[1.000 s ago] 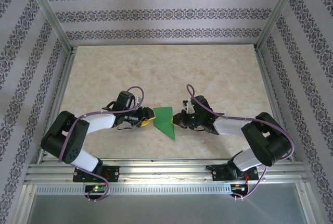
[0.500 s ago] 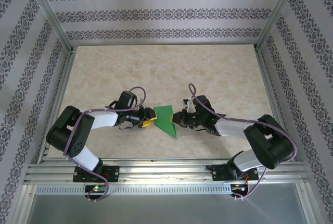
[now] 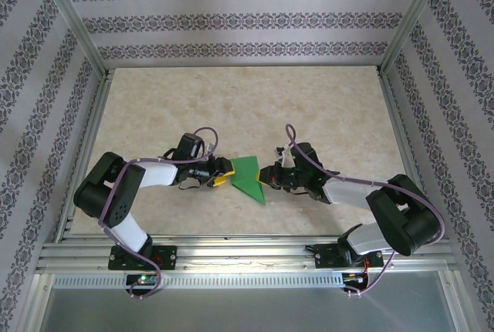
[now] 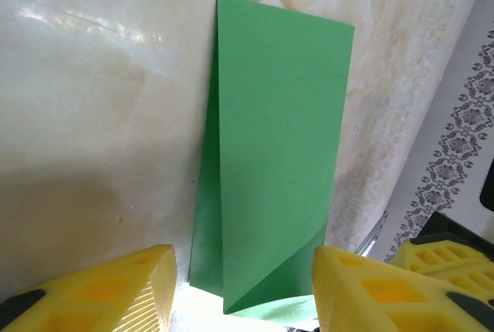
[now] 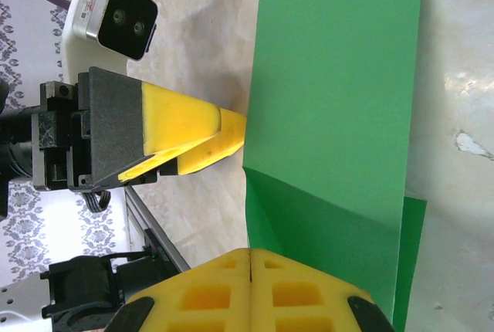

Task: Fold a paper plane with a square sheet of paper (pick it up from the middle)
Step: Fourth fold the wing at the center of the table.

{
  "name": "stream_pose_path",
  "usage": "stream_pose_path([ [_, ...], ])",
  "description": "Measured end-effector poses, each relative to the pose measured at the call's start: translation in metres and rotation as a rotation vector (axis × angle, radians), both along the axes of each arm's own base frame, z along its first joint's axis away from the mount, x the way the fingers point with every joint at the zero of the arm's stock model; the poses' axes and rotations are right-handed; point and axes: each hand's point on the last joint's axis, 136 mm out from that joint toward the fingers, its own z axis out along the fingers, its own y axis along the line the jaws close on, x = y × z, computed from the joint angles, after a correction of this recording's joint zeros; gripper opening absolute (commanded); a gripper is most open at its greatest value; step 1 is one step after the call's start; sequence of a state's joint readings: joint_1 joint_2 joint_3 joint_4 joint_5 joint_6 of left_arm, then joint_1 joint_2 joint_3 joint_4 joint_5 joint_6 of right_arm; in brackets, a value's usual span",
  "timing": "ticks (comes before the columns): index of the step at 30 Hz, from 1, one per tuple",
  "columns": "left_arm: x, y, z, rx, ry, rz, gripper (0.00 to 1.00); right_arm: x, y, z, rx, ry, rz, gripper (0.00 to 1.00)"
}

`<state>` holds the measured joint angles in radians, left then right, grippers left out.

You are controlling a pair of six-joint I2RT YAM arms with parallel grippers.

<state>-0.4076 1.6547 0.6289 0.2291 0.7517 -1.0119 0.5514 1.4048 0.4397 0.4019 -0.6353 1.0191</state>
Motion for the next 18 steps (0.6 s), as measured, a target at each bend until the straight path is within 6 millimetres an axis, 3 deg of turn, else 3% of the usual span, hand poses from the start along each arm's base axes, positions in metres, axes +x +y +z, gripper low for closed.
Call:
stream_pose_path([
  [18,0.0079,-0.0081,-0.0004,-0.066,0.019,0.015,0.37,-0.0027,-0.0054,0.003,0.01,-0.008,-0.007,0.0],
])
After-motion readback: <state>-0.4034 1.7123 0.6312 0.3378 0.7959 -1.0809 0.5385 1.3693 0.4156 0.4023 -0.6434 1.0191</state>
